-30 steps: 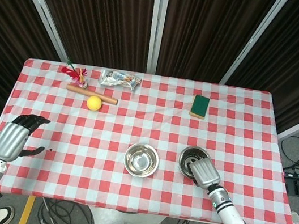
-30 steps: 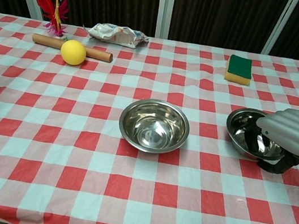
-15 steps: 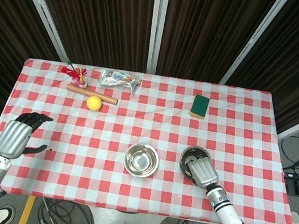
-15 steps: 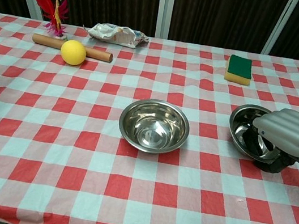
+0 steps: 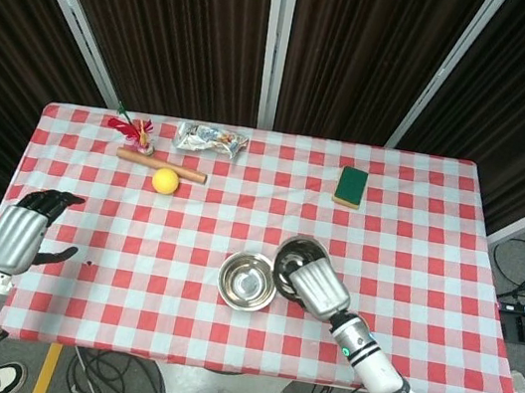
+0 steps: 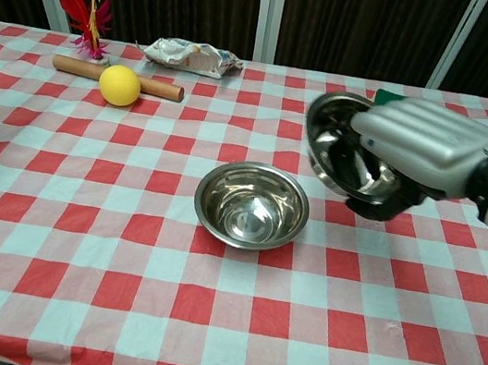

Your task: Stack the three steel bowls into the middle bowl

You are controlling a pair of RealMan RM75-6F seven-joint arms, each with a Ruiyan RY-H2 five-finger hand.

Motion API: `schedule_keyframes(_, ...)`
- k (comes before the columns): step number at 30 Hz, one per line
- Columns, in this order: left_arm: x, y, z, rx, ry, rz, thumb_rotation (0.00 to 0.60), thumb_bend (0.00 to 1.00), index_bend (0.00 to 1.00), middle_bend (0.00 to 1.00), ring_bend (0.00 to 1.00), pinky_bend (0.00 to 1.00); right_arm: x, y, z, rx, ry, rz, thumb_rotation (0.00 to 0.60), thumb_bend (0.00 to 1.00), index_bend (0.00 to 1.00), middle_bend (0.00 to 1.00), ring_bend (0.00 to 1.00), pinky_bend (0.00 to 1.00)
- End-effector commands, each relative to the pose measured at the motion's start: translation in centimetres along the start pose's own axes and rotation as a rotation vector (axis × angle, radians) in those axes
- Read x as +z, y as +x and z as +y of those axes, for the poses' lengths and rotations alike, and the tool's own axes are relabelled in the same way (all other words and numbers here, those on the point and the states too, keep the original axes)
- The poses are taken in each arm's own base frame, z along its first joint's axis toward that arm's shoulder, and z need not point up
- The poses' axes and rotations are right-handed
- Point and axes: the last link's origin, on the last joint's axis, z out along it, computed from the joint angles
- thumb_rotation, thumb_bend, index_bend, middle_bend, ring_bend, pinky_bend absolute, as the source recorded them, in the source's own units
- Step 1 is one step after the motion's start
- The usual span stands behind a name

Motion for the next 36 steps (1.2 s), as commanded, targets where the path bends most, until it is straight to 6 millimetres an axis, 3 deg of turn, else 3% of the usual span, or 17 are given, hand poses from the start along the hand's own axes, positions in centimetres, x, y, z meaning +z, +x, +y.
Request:
schedule_keyframes(1,-0.5,0.4,-0.6,0.009,0.012,0.011,0.6,0.13,0.26,0.38,0.28,0.32,1.6,0.7,-2.7,0.015,0.066,0.011,0.6,0.36,0.7,0.55,0.55,0.6)
schedule_keyframes(4,-1.1,0.6,-1.2,0.013,0.021,0.01,0.6,0.13,0.24,0.38,0.28,0.32,2.2,0.0,-3.8,0.029,0.084,-0.017,0.6,0.32,0.7,0.55,0.55,0.6)
schedule_keyframes(8,-1.6,0.9,-1.8,0.014,0.023,0.011,0.6,0.12,0.22,0.38,0.28,0.32,2.5,-1.1,-4.1,0.025,0.093,-0.059,0.6,0.15,0.67,0.55,0.54,0.59)
schedule_keyframes(12,-1.7,1.0,-2.2,0.009,0.026,0.019,0.6,0.12,0.18,0.38,0.28,0.31,2.5,-1.5,-3.9,0.026,0.109,-0.111,0.6,0.01,0.52,0.49,0.45,0.47)
schedule_keyframes(14,-1.6,1.1,-2.3,0.004,0.027,0.023,0.6,0.11,0.17,0.38,0.27,0.31,2.5,-1.3,-3.7,0.019,0.113,-0.127,0.6,0.0,0.4,0.41,0.37,0.38)
schedule_keyframes(19,-1.5,1.0,-2.3,-0.001,0.019,0.027,0.6,0.11,0.16,0.38,0.27,0.31,2.1,-0.3,-2.7,0.006,0.102,-0.137,0.6,0.0,0.21,0.26,0.2,0.17)
schedule_keyframes(24,-1.3,1.2,-2.0,-0.007,0.014,0.03,0.6,0.09,0.16,0.37,0.27,0.31,1.2,1.6,-2.0,0.0,0.085,-0.101,0.6,0.0,0.17,0.23,0.18,0.14)
schedule_keyframes(30,-1.3,1.0,-1.6,-0.004,0.006,0.0,0.6,0.09,0.16,0.37,0.27,0.31,-2.4,4.7,1.7,-0.054,-0.047,-0.038,0.6,0.0,0.17,0.22,0.17,0.13)
schedule_keyframes(33,-1.2,0.8,-1.3,0.004,-0.002,-0.02,0.6,0.09,0.16,0.36,0.26,0.3,-5.6,5.8,4.9,-0.11,-0.178,-0.02,0.6,0.0,0.16,0.18,0.12,0.08)
schedule_keyframes(36,-1.1,0.6,-1.2,0.013,-0.017,-0.043,0.6,0.09,0.16,0.34,0.24,0.3,-9.9,6.3,8.3,-0.187,-0.348,-0.034,0.6,0.07,0.07,0.08,0.03,0.0)
